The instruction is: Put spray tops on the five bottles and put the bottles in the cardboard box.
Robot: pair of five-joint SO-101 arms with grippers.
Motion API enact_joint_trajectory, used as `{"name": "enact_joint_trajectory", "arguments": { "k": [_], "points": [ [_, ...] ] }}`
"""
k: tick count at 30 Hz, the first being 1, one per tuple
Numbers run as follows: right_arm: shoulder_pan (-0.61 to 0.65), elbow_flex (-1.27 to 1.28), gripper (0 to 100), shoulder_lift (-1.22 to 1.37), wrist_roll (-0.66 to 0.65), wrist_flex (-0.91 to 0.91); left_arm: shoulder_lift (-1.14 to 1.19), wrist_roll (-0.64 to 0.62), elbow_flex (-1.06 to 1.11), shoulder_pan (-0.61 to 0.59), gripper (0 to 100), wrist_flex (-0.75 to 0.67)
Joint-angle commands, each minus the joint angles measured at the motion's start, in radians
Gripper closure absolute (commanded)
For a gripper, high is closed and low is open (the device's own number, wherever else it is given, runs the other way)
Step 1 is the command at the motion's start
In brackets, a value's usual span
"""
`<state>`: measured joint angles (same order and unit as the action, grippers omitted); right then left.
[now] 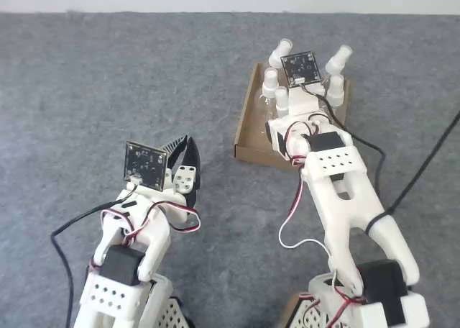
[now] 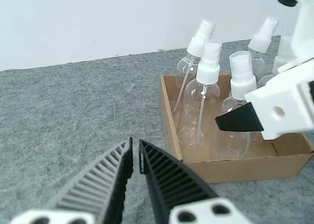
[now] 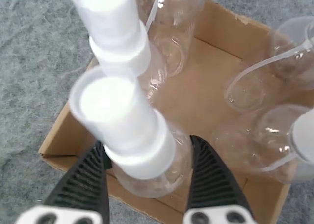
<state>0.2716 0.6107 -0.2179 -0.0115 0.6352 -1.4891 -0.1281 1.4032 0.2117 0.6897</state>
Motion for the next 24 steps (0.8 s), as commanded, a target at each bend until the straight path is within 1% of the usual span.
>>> {"name": "enact_joint_trajectory", "arguments": {
  "k": [1, 10, 12, 16, 19, 21, 24],
  "points": [
    [-0.010, -0.054, 98.8, 0.008, 0.012, -0.022, -0.014, -0.003, -0.010, -0.003, 99, -0.026],
    [-0.010, -0.054, 98.5, 0.016, 0.011, -0.022, -0.014, -0.003, -0.010, -0.003, 99, -0.026],
    [-0.010, -0.054, 94.9, 0.013, 0.011, -0.016, -0.014, -0.003, -0.010, -0.003, 99, -0.026],
    [-0.008, -0.054, 82.9, 0.019, 0.011, -0.013, -0.014, -0.003, -0.010, -0.003, 99, -0.026],
    [-0.008, -0.054, 76.5, 0.013, 0.006, -0.012, -0.014, -0.003, -0.010, -0.003, 99, -0.026],
    [-0.008, -0.055, 74.2, 0.010, 0.005, -0.012, -0.014, -0.003, -0.010, -0.003, 99, -0.026],
    [-0.010, -0.078, 73.8, 0.010, 0.005, -0.002, -0.014, -0.003, -0.010, -0.003, 99, -0.026]
  ]
}}
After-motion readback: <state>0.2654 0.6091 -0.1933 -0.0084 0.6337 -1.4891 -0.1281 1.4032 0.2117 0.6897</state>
